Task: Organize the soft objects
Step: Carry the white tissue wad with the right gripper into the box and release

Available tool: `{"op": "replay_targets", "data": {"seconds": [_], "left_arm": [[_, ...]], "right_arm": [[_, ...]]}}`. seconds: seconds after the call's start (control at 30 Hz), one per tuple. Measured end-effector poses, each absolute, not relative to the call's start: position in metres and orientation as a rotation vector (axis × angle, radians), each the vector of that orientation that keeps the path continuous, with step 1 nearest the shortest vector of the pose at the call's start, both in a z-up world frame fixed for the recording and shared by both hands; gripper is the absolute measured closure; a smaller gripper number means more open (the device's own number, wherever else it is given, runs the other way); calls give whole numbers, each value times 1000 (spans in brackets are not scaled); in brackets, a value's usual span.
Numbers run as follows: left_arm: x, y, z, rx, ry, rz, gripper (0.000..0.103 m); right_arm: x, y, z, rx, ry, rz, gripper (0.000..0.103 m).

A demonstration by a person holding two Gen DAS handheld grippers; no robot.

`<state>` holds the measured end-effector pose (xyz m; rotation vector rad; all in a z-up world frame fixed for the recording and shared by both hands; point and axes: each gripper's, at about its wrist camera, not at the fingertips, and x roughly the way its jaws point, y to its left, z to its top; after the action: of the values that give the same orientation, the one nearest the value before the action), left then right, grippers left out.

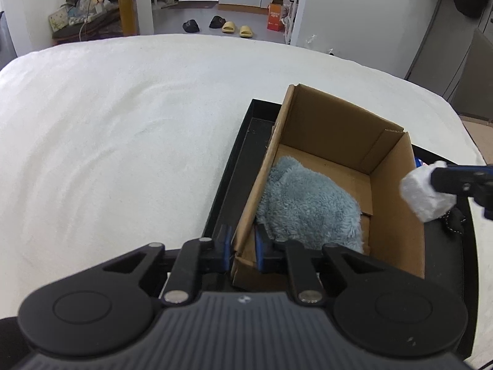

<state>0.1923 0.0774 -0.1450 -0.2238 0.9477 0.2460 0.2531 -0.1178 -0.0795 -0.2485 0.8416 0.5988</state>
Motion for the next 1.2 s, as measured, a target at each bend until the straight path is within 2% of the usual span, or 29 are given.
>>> {"op": "replay_targets", "data": {"seconds": [0.43, 0.53, 1.2], "left_arm": [[190, 82, -144, -275, 962, 196, 90], [190, 82, -145, -275, 962, 193, 90], [192, 82, -142, -269, 965, 215, 91]], "right_arm": [[256, -91, -94, -316, 901, 607, 85], [258, -96, -94, -294, 904, 584, 82], [251, -147, -79, -226, 882, 543, 82]]}}
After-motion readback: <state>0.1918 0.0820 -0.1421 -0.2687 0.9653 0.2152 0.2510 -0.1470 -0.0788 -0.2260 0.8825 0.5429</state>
